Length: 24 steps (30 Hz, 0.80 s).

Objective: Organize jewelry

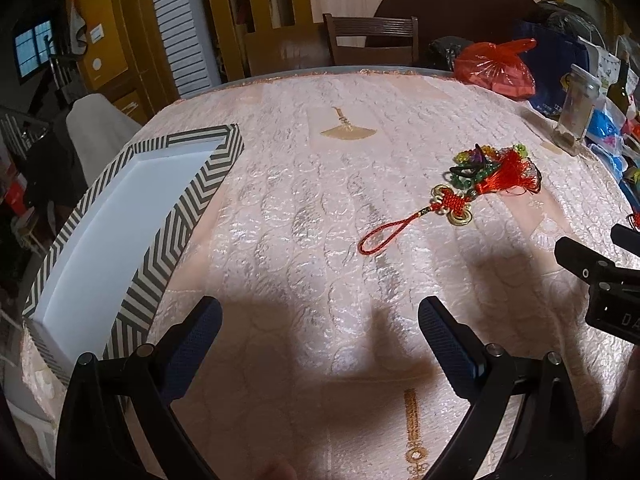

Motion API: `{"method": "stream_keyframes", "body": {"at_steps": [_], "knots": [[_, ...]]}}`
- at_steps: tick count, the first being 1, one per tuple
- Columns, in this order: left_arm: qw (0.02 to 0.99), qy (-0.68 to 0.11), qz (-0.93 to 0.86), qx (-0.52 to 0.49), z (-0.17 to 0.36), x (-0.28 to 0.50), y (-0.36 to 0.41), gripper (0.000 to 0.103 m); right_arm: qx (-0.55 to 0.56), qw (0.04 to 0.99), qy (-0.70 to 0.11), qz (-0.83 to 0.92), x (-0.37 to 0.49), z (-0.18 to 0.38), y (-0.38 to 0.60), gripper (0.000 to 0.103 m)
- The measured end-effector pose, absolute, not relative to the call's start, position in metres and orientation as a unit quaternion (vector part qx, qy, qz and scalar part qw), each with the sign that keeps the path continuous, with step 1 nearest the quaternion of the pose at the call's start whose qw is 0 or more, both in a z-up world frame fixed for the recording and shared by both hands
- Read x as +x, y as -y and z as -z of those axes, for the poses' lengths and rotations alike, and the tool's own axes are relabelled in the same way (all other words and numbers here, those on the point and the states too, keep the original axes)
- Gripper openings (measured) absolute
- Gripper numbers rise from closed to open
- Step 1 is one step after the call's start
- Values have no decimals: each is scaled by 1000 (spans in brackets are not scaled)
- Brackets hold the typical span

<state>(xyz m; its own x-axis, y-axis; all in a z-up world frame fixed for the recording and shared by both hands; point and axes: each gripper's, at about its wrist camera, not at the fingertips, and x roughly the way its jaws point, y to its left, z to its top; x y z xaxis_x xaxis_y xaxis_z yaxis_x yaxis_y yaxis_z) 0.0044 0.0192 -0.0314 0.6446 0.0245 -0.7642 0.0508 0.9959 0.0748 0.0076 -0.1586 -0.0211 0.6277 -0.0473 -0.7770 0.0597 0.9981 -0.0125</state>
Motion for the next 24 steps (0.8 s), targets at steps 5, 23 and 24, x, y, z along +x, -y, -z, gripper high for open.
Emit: {"method": "stream_keyframes", "body": {"at_steps": [5,23,24], "knots": [[906,-422,5,47,32,4,-18,98,7,902,-431,32,8,21,159,102],[903,-428,1,41,36,7,-21,98,7,904,-427,37,7,20,160,102],[902,-429,1,37,36,7,-22,98,8,903,-427,39,8,20,160,102]]}}
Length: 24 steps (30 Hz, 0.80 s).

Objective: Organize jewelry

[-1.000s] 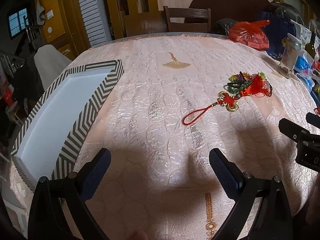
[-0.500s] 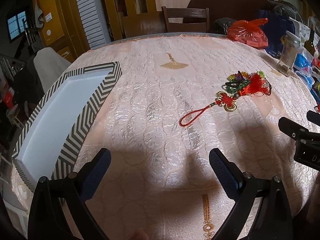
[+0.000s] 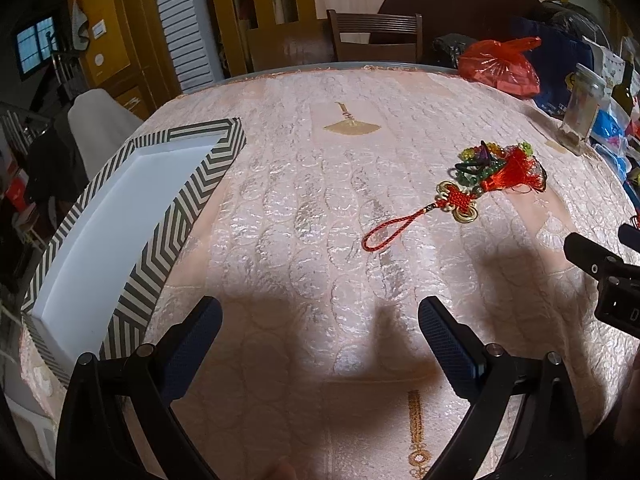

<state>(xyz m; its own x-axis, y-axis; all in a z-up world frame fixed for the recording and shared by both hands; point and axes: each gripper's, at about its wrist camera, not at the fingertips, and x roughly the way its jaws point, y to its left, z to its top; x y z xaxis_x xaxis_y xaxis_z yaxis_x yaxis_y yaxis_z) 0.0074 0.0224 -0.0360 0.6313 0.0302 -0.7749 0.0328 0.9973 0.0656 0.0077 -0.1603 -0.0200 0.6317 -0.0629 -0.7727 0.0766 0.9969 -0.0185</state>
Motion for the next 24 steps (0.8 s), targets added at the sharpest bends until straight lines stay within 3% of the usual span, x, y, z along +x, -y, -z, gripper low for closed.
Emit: {"method": "stream_keyframes", "body": {"at_steps": [24], "knots": [[897,-442,9,20,37,10,-23,98,2,900,-432,63,8,23,167,102]]}}
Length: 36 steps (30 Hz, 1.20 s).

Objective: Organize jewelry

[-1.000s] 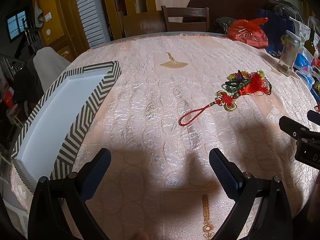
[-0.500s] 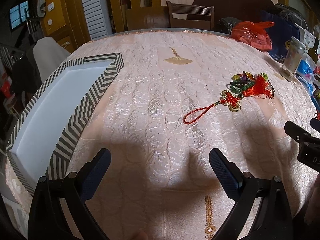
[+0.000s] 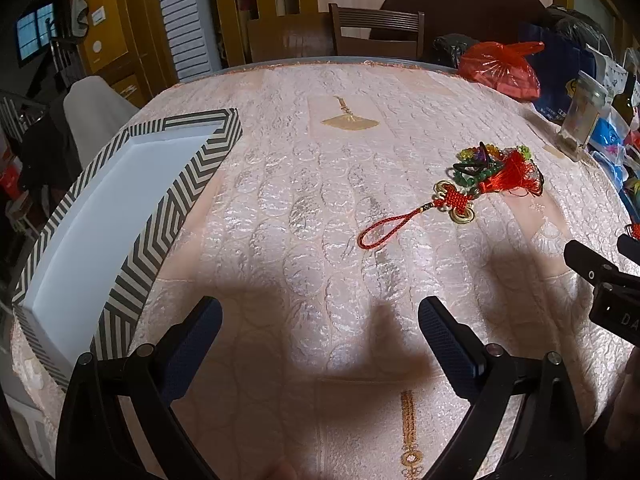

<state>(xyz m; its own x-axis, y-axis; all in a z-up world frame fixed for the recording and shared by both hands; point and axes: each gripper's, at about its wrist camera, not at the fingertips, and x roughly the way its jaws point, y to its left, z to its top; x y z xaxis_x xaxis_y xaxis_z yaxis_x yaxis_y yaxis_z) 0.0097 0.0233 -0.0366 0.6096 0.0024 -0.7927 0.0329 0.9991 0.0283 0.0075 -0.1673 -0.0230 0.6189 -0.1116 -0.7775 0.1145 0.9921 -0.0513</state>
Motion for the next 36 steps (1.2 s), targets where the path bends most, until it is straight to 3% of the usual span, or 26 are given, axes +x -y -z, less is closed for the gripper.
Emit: {"method": "stream_keyframes", "body": {"at_steps": [36], "knots": [[894,-447,6,21,43,11,-23,98,3,900,-430,70,10,23,169,102]]}}
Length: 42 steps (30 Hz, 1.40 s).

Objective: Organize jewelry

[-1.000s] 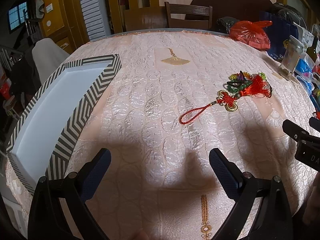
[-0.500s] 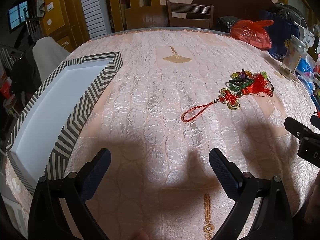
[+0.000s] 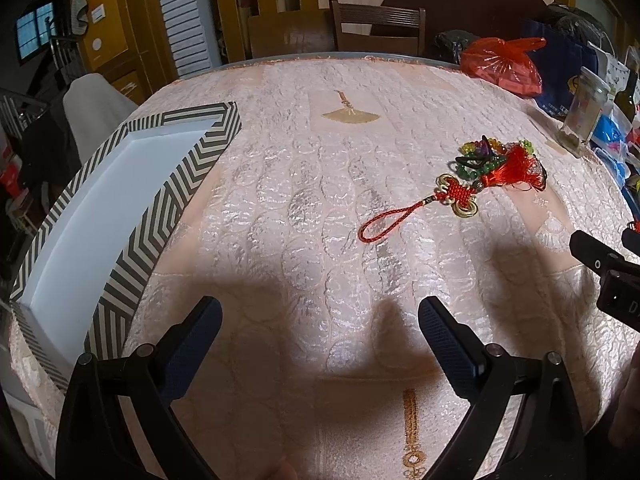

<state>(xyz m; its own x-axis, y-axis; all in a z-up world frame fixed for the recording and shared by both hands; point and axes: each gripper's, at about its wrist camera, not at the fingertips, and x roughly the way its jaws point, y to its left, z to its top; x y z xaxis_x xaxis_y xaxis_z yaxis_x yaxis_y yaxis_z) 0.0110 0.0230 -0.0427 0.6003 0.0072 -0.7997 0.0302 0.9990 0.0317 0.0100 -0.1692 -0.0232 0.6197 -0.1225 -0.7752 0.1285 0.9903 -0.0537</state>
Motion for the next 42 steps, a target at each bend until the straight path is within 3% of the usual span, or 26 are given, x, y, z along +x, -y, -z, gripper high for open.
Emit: {"method": "stream_keyframes", "body": {"at_steps": [42], "knots": [[898,-440,4,21,36,2,-24,98,2,901,-427,73,6,22,171,102]]}}
